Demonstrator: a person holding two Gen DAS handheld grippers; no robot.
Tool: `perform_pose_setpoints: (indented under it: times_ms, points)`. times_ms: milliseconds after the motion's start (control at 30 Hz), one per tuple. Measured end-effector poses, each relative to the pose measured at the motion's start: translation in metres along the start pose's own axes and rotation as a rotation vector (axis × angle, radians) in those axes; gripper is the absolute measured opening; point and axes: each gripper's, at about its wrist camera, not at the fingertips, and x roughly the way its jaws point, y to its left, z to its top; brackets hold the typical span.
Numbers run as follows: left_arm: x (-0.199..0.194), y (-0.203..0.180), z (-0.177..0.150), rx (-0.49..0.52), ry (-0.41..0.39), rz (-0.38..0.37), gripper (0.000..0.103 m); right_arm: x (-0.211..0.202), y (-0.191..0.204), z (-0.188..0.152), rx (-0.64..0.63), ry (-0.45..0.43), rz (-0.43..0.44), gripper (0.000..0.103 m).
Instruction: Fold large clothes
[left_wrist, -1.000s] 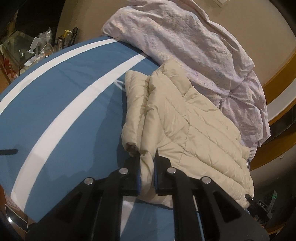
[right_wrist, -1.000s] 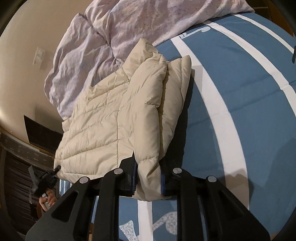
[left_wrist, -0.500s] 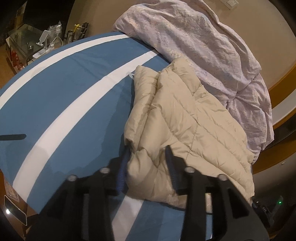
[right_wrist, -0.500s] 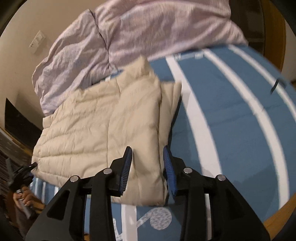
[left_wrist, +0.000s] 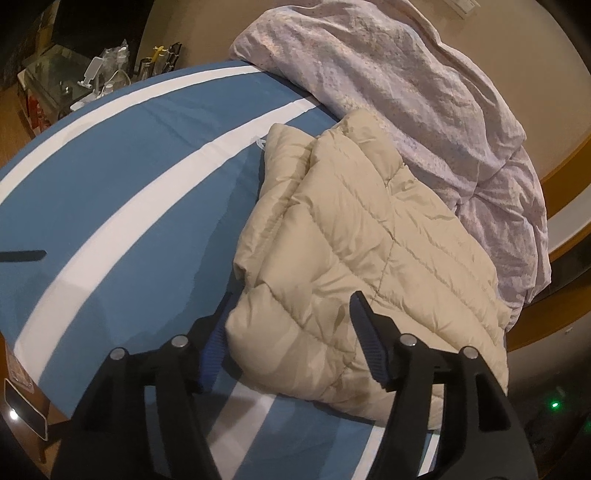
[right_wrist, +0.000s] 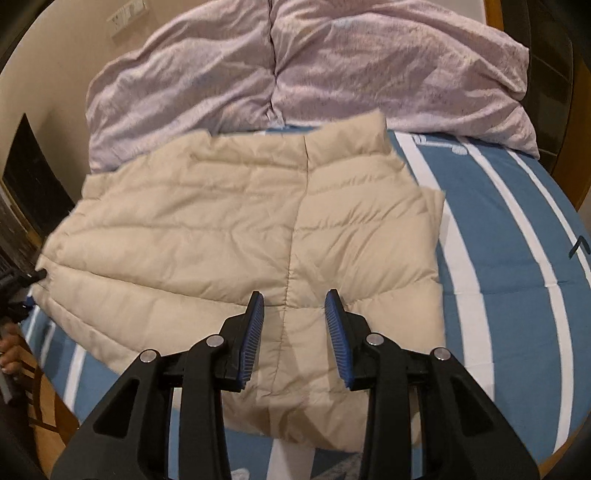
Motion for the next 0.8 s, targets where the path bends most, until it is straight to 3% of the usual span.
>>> perform_pose_setpoints:
  times_ms: [367,800]
  points:
    - [0.018,0.004,-0.003,-0.162,-0.023,-0.051,0.069,0.011,0.004,-0.012,-0.025,-0.02,-0.004,0.037]
    - [0.016,0.011,0.004,-0.238,-0.023,0.001,0.07,0.011,-0.004,-0.012,-0.012,-0.019,0.048,0.037]
